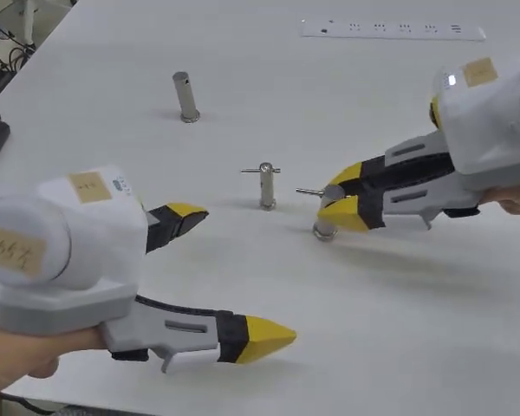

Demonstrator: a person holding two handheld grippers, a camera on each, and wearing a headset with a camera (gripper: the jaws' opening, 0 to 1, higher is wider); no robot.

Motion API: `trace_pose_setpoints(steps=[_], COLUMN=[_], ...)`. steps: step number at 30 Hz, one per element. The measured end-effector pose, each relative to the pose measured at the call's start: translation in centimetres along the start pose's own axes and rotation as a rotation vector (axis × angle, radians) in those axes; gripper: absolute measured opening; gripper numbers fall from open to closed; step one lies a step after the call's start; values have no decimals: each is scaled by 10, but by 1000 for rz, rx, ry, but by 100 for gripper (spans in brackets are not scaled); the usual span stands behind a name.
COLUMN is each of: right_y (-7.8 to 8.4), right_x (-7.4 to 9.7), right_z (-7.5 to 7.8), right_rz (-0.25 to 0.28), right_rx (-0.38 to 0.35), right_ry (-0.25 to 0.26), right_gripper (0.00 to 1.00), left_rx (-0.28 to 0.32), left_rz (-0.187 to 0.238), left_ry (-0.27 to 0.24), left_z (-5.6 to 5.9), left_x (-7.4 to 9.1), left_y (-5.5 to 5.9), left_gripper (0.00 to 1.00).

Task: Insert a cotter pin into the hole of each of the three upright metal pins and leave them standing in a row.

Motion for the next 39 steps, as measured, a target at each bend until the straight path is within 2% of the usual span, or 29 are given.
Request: trace_pose_setpoints(steps=[2,6,14,30,39], right_y=[0,-1,0,3,4], right_x=[2,3,7,9,10], right_z=[4,10,21,20,20], right_rz=[8,-11,-25,-33,-24], right_rx=[-1,15,23,30,28], right_ry=[-1,-3,-18,-30,-45], right_gripper=[13,13,13,13,13], left_rx=[4,4,3,-9,-9], left_rz=[5,7,-13,-17,-42], left_ry=[-3,-9,-18,-28,-24], left_z=[-1,-2,-5,-10,-7], left_x=[0,0,3,5,7], left_y=[-1,-1,3,-2,2], left_gripper=[93,93,93,92,91])
Point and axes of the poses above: the centre of the closed fingertips' face, and the gripper's own axes: x roughly backward along the fingers, z roughly to its right, y roughly out of its underside, the point moved 6 cm from there along x, roughly backward along the fingers, and after that the axes turned 13 degrees about z, right-handed, at the moved point
